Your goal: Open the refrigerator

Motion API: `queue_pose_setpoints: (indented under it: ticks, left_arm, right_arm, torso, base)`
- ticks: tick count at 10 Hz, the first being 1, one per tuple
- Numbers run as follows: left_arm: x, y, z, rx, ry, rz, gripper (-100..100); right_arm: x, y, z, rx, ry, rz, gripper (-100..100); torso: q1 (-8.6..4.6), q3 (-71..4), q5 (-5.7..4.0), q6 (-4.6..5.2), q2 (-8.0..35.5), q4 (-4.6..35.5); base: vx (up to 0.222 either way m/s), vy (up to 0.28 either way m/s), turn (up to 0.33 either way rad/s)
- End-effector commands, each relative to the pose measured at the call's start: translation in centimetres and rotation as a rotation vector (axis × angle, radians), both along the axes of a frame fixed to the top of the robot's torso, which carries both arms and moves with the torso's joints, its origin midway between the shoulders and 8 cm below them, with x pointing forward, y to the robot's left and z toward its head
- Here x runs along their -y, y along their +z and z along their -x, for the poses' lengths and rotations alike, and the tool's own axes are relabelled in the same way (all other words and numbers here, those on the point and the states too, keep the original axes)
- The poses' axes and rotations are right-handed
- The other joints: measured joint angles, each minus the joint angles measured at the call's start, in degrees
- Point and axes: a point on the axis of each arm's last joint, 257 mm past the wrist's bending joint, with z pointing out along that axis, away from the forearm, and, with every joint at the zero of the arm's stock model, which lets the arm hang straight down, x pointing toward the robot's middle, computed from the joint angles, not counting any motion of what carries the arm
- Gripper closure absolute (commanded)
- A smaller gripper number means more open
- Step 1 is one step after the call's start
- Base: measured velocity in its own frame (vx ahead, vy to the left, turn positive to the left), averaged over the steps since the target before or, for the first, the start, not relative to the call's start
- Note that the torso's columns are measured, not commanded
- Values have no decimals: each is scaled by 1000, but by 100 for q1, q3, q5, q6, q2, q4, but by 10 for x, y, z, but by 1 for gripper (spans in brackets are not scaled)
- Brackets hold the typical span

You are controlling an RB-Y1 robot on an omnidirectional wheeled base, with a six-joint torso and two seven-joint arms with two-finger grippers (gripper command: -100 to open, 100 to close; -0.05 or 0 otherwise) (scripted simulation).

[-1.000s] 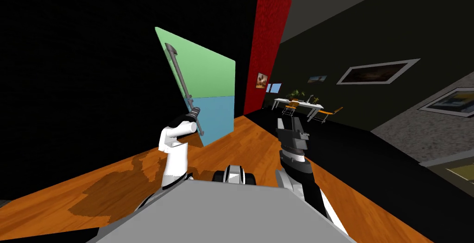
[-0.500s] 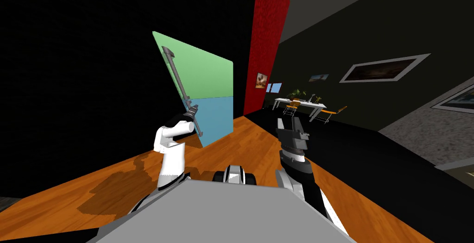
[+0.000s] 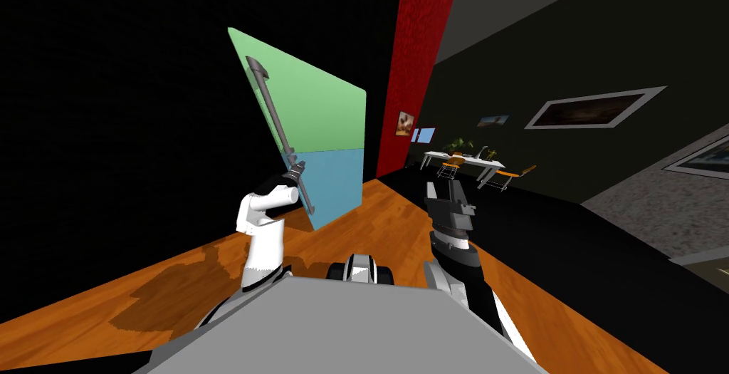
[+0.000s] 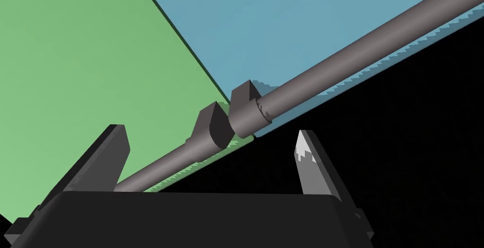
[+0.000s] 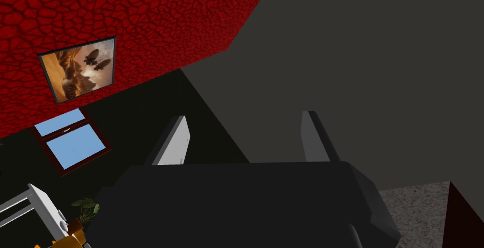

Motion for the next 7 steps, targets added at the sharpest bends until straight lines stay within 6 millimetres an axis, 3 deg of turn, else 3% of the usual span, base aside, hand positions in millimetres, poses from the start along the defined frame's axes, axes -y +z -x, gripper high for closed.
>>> queue_pose_setpoints:
  ticks: [1,7]
  left_arm:
    - [-3,4,0,-12,5,-36,-100]
    - [-10,12,-1,-36,16,-108,-100]
  right_arm:
    - [0,0,0,0,0,0,0]
    - [0,0,0,0,0,0,0]
  torso:
    - [10,-1,2,0,-2,0]
    - [-3,-6,-1,0,-9,-3]
  base:
    - [105,140,-16]
    - [102,155,-16]
